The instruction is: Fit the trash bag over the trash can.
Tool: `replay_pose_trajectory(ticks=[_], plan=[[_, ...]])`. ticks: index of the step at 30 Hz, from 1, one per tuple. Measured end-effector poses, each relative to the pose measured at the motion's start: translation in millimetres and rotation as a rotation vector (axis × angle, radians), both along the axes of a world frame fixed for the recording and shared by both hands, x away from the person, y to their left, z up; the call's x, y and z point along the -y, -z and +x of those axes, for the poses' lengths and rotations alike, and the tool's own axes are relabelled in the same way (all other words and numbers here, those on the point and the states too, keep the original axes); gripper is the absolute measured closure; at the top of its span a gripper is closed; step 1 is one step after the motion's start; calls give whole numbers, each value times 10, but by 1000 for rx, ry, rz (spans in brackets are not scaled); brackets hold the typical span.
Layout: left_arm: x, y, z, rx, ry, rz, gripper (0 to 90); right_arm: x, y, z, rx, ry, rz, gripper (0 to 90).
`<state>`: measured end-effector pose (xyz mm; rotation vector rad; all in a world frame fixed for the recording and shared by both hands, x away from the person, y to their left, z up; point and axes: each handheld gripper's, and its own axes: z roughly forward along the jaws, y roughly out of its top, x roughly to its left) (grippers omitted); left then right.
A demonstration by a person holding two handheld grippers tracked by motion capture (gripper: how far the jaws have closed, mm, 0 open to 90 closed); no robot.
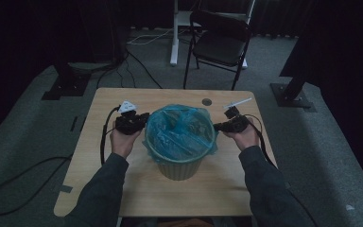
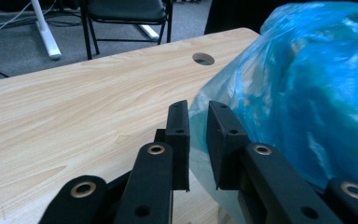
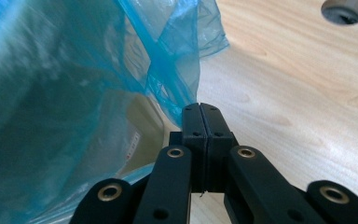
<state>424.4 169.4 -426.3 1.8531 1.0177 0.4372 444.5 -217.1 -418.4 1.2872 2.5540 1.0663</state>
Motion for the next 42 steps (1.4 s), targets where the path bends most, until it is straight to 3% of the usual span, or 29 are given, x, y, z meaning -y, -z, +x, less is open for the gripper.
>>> replay_pose_trajectory(ticks=[7, 19, 27, 32, 35, 38, 42], plan=[[45, 76, 61, -29, 24, 18, 895, 41, 76, 25, -44, 0, 0, 900], [12, 78, 74, -28, 14, 3, 897, 115, 232, 44, -136, 26, -36, 900], [3, 64, 63, -23, 17, -8, 895, 190, 271, 13, -149, 37, -41, 899], [-30, -20, 31, 6, 39, -47, 850, 227, 189, -30, -98, 31, -10, 897], [-40, -72, 24, 17, 55, -74, 802, 224, 105, -57, -44, -5, 45, 884], [-30, -99, 15, 22, 72, -79, 763, 181, 22, -86, 5, -35, 65, 870], [4, -97, 27, 25, 100, -83, 699, 90, -61, -110, 37, -63, 67, 867]])
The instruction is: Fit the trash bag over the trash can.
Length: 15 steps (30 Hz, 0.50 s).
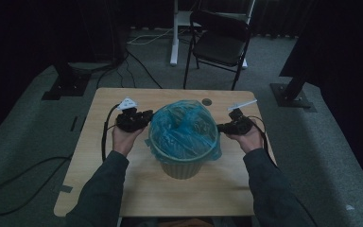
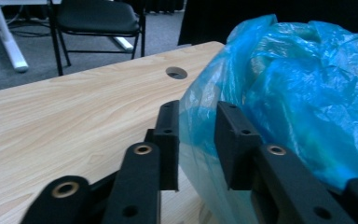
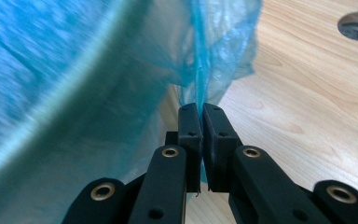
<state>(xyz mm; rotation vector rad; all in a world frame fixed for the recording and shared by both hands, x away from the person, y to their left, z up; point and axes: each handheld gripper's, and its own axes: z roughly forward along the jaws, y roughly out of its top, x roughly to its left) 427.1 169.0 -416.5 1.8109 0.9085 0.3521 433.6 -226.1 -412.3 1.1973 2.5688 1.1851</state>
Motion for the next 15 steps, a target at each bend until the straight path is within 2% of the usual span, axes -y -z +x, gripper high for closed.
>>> replay_pose_trajectory(ticks=[6, 10, 14, 15], plan=[[5, 4, 35, 2, 12, -20, 634, -90, -36, 1, 4, -21, -14, 865], [8, 31, 74, -19, 10, -22, 610, -101, -20, 9, 0, -24, -17, 865], [81, 100, 124, -57, 9, 32, 742, -106, 6, 7, -8, -26, -26, 865], [85, 110, 134, -63, 6, 34, 800, -99, 16, 6, -10, -24, -27, 865]])
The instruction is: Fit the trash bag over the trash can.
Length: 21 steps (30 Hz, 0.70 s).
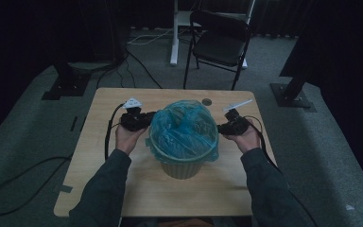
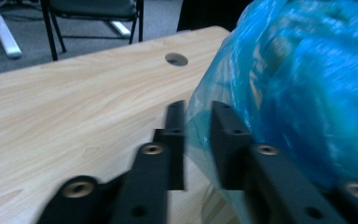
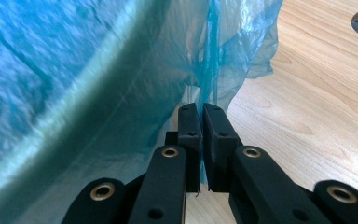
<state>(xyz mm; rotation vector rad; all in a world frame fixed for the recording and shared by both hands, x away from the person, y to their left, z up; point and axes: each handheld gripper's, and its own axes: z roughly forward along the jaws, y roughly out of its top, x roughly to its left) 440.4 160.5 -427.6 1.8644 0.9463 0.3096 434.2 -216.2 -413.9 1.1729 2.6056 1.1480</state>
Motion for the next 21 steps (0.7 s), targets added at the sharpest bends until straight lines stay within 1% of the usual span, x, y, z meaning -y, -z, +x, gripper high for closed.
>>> replay_pose_trajectory(ticks=[3, 4, 8, 13, 14, 15, 17, 18, 19, 20, 21], plan=[[-1, 43, 39, -23, -26, 10, 883, 24, 17, 1, -7, 7, -7, 867], [-3, 55, 46, -28, -30, 11, 896, 39, 26, 2, -10, 12, -9, 868], [-36, 112, 56, -49, -47, 40, 898, 96, 57, -3, -21, 25, -14, 875], [-139, 180, 55, -70, -87, 40, 899, 157, 79, -26, -27, 35, -13, 878], [-159, 181, 51, -72, -90, 35, 899, 166, 78, -29, -26, 34, -14, 879], [-181, 173, 44, -68, -91, 18, 899, 172, 76, -32, -27, 35, -14, 879], [-208, 138, 27, -49, -87, -9, 898, 182, 78, -32, -31, 37, -18, 879], [-219, 111, 19, -36, -82, -27, 877, 186, 80, -32, -33, 36, -20, 879], [-230, 81, 12, -25, -73, -47, 823, 190, 80, -31, -30, 38, -18, 879], [-236, 51, 7, -12, -57, -76, 783, 191, 79, -31, -29, 39, -14, 878], [-240, 18, 2, -2, -52, -93, 754, 191, 76, -30, -27, 40, -10, 878]])
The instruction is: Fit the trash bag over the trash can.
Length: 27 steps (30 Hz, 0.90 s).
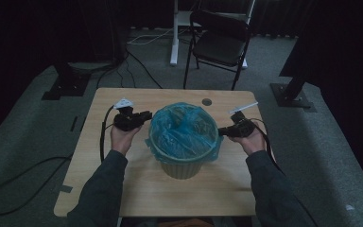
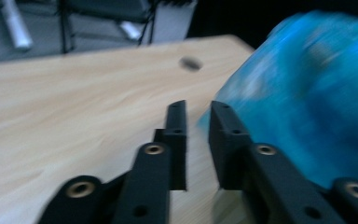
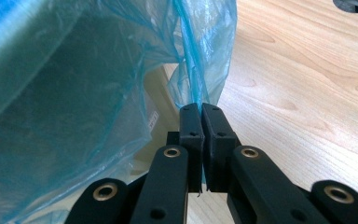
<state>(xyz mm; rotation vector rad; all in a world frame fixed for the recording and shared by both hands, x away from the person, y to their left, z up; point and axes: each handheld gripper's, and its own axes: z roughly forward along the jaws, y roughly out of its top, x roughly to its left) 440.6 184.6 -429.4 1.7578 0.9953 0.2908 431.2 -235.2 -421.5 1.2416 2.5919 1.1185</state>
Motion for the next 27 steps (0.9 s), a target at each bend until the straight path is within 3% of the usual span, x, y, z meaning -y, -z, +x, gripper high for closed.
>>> replay_pose_trajectory(ticks=[4, 11, 17, 19, 22, 27], plan=[[16, -143, 17, 27, -1, -26, 661, -34, -25, 4, 5, -3, 3, 874], [137, -388, 118, 54, 31, -23, 632, -109, -80, 7, 22, -15, 10, 871], [336, -526, 232, 46, 94, 13, 610, -138, -141, 16, 36, -21, 15, 871], [390, -538, 271, 39, 114, 27, 604, -147, -156, 15, 37, -23, 16, 871], [451, -534, 335, 16, 145, 14, 598, -154, -162, 18, 39, -24, 17, 871], [576, -581, 366, 14, 201, 42, 592, -154, -148, 30, 36, -26, 17, 871]])
